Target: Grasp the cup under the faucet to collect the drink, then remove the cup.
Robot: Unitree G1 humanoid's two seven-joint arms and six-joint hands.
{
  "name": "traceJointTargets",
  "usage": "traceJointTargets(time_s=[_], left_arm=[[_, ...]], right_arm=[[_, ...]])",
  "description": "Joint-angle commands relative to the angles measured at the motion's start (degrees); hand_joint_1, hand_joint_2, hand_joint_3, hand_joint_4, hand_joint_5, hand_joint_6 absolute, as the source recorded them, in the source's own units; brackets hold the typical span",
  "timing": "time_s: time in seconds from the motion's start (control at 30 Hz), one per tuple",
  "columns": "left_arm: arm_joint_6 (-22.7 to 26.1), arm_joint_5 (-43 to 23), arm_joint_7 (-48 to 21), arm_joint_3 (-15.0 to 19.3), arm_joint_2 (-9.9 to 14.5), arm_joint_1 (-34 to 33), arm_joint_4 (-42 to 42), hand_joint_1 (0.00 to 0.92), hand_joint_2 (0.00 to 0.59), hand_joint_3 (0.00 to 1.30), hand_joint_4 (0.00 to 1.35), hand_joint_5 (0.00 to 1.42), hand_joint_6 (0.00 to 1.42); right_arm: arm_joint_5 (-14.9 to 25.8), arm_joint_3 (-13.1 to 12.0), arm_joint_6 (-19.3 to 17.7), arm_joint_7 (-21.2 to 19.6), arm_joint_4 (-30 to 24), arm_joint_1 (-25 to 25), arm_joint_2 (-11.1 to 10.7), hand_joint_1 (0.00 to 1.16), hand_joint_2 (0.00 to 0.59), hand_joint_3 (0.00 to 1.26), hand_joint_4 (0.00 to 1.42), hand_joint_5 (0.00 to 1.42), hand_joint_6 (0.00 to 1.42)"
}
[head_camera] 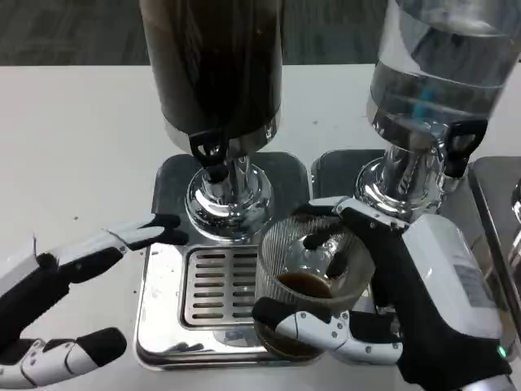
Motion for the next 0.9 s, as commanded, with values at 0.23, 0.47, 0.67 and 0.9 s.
traceJointTargets(time_s=[0.23,0.47,0.67,0.9], left_arm=[[0.61,-1.19,-0.59,-0.58,0.39,0.30,-0.64,0.000,0.144,0.20,0.10,0.12,0.19],[0.57,-1.47,-0.72,-0.93,0.29,0.62,-0.96,0.000,0.144,0.20,0.10,0.12,0.19],[0.66,-1.81,-0.80,-1.07,0.48,0.39,-0.63,0.000,0.145,0.20,0.10,0.12,0.19],[0.72,-1.91,-0.86,-1.18,0.55,0.34,-0.59,0.000,0.145,0.20,0.10,0.12,0.19]], right_arm=[[0.96,-0.44,-2.06,-0.44,-2.13,0.04,0.57,0.57,0.219,0.53,0.64,0.94,1.25],[1.57,-0.84,-2.30,-0.26,-2.16,0.24,0.58,0.58,0.224,0.53,0.64,0.94,1.25],[1.45,-0.95,-2.58,-0.64,-1.95,0.09,0.65,0.60,0.230,0.53,0.64,0.94,1.25],[1.58,-0.83,-2.35,-0.59,-2.04,0.43,0.89,0.63,0.236,0.54,0.65,0.94,1.25]])
